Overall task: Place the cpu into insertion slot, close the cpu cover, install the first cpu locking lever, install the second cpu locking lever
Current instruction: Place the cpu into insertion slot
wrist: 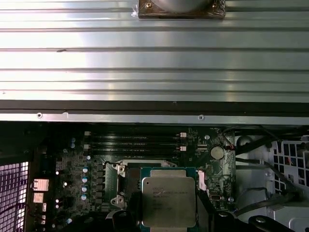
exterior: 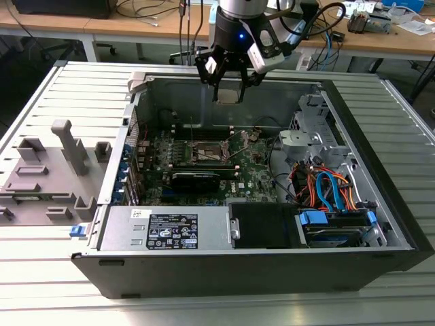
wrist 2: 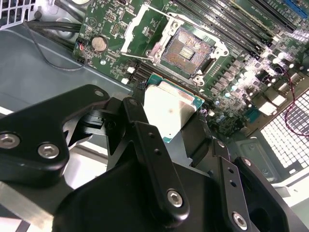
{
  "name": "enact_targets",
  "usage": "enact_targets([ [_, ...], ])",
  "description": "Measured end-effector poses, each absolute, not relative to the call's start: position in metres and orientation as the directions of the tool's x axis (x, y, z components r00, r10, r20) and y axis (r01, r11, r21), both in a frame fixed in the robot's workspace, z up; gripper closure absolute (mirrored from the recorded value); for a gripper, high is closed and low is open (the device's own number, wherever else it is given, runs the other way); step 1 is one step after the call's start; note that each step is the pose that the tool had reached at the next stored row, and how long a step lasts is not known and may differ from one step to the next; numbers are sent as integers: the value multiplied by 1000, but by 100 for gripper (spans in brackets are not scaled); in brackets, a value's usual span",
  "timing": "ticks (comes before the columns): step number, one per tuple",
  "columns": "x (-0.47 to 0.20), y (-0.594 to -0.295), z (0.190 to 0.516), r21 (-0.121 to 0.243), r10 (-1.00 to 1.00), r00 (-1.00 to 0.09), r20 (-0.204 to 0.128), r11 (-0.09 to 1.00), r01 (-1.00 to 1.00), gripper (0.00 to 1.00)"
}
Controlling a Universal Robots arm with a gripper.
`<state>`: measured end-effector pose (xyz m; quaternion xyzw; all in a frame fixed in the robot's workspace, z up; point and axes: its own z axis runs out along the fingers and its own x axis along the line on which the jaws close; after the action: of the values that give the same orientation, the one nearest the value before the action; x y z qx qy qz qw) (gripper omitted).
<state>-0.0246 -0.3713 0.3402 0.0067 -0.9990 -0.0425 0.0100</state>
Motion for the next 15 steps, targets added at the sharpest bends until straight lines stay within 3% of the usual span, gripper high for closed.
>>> enact_targets([
  [15, -25, -372, 338, 85, -14, -1000, 19, 996, -13, 45],
])
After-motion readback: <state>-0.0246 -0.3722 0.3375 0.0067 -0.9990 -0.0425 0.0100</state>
